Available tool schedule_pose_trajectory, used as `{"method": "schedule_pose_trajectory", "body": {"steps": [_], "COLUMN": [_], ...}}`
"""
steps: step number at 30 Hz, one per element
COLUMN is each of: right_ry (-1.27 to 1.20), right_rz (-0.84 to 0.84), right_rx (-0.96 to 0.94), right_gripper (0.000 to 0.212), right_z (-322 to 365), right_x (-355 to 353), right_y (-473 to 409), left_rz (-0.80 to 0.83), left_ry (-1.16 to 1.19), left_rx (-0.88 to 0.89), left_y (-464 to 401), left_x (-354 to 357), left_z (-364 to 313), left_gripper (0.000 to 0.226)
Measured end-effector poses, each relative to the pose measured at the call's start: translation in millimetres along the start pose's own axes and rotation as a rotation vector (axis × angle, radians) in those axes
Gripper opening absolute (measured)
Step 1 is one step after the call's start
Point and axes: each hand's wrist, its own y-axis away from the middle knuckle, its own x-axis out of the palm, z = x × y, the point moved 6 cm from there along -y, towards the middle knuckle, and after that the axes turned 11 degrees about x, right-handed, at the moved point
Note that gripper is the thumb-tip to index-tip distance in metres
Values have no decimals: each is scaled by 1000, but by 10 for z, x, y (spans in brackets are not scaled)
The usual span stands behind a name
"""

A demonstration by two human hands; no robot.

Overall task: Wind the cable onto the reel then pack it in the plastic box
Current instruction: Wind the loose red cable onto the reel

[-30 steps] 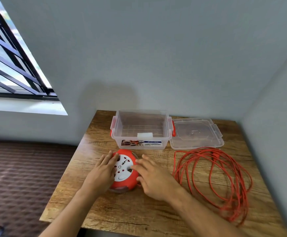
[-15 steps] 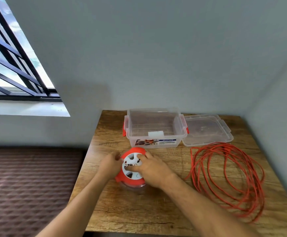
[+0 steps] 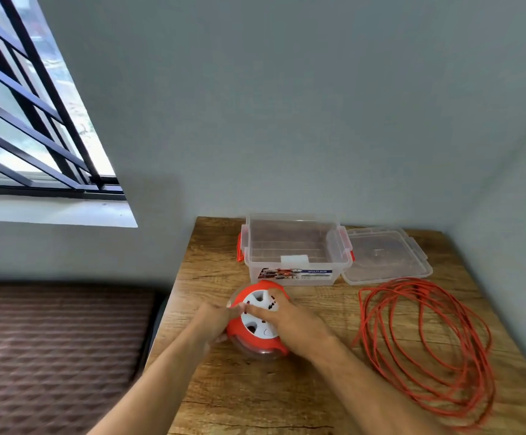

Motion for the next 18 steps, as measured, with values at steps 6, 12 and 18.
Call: {"method": "schedule_pose_trajectory", "body": {"steps": [6, 12, 18], "right_ry": [228, 542, 423], "right_rz": [44, -1, -154], "right_rx": [-180, -352, -184], "right_gripper": [52, 56, 63], "right_z": [-112, -149, -243], "right_x": [-56, -152, -412], "right_y": [106, 153, 250], "left_rz": [-5, 129, 113], "left_ry": [-12, -169, -226], "left_rx": [73, 136, 254], "left_y": [59, 120, 212], "left_x": [83, 180, 295], "left_z": [-49, -257, -493], "left_gripper": [22, 20, 10]}}
